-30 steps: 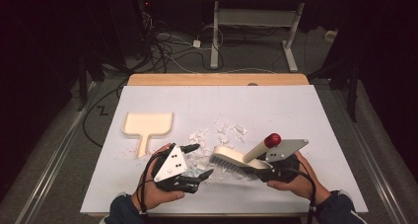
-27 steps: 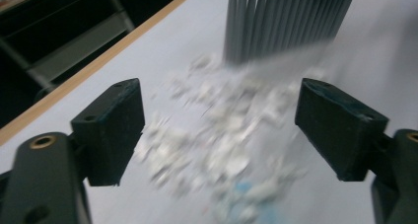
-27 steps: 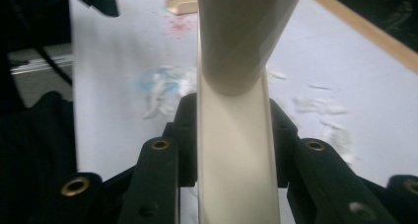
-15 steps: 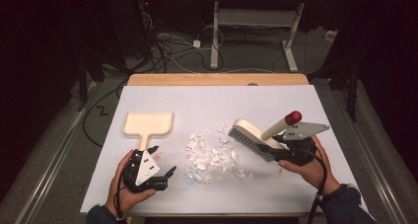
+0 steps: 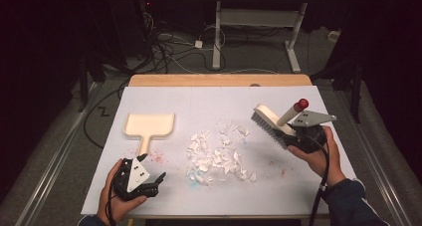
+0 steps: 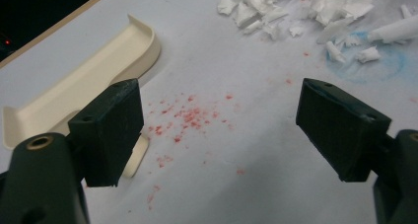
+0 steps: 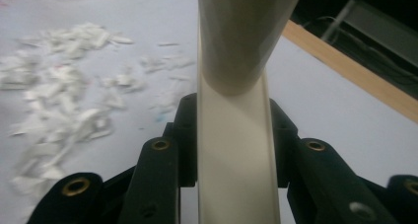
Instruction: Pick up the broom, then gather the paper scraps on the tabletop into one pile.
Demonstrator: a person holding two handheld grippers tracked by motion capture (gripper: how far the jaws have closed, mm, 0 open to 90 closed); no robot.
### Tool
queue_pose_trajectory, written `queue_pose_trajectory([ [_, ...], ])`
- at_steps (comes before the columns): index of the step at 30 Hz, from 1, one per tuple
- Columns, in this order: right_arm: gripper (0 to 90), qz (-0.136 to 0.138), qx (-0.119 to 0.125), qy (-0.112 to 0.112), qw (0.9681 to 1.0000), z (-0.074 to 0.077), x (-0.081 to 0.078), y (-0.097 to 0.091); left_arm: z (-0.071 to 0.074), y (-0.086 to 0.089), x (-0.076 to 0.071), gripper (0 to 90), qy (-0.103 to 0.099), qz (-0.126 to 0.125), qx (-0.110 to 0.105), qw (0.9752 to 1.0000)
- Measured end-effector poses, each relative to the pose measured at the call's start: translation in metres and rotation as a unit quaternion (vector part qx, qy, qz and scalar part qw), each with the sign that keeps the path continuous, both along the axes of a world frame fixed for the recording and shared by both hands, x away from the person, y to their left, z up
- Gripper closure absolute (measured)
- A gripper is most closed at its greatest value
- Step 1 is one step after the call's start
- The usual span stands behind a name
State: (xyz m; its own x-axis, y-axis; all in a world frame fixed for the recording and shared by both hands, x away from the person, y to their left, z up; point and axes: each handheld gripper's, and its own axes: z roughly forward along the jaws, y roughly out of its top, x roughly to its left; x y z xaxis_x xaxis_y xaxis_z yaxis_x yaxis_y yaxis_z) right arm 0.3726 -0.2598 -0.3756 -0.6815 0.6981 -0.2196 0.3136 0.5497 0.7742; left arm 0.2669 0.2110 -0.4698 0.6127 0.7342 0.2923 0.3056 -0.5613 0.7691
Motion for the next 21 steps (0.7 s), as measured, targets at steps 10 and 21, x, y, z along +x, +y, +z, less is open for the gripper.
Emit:
queue_pose_trajectory([
  [10,68.1,-0.083,-0.093,-0.019,0.992,-0.034,0.052,0.027,-0.003,0.0,0.003,16.5,0.005,0.001,0.01,0.9999],
  [21,68.0,-0.041,-0.179,-0.052,0.9815,-0.07,0.065,0.099,-0.004,-0.002,0.001,16.5,0.011,-0.002,0.017,0.9998],
])
